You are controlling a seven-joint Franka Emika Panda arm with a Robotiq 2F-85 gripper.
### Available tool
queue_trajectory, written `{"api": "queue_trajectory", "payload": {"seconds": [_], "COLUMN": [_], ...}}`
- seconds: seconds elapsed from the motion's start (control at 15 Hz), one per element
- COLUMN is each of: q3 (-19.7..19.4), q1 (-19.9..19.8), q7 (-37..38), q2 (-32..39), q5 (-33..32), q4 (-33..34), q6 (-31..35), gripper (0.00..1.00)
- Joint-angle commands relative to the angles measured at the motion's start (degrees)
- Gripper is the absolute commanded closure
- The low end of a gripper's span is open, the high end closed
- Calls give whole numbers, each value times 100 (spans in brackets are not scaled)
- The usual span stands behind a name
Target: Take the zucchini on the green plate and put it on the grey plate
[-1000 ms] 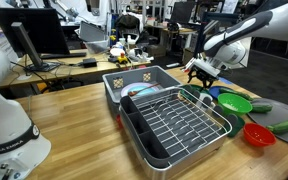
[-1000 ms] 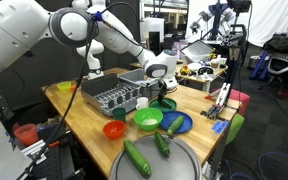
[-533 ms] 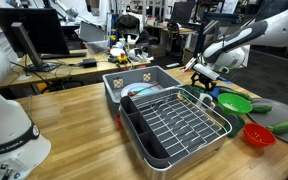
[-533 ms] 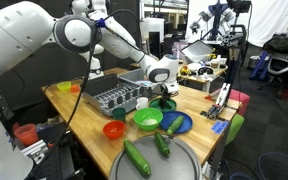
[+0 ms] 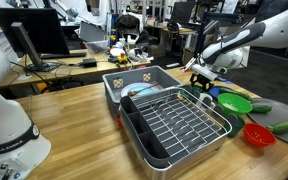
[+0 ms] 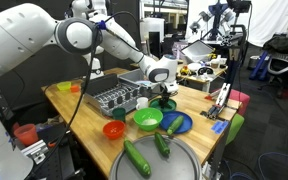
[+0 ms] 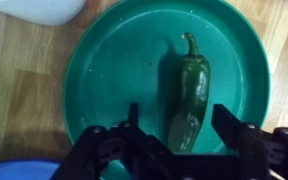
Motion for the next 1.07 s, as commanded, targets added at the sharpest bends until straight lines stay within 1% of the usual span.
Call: {"api": "queue_trajectory", "payload": {"seconds": [0.0, 0.07, 0.27, 0.4, 0.47, 0.53, 0.67, 1.0], "q3": [34, 41, 82, 118, 145, 195, 267, 235], "q1": [-23, -22, -27, -44, -61, -92, -146, -185], "q7": [99, 85, 33, -15, -41, -95, -229, -460], "q2": [68, 56, -1, -50, -83, -154, -269, -654], "q5": [-136, -142, -130, -109, -88, -47, -36, -90], "q4": [168, 161, 141, 125, 114, 64, 19, -205], "q6": [-152, -143, -80, -41, -20, 1, -56, -230], "gripper": [55, 61, 83, 95, 93, 95, 93, 93]}}
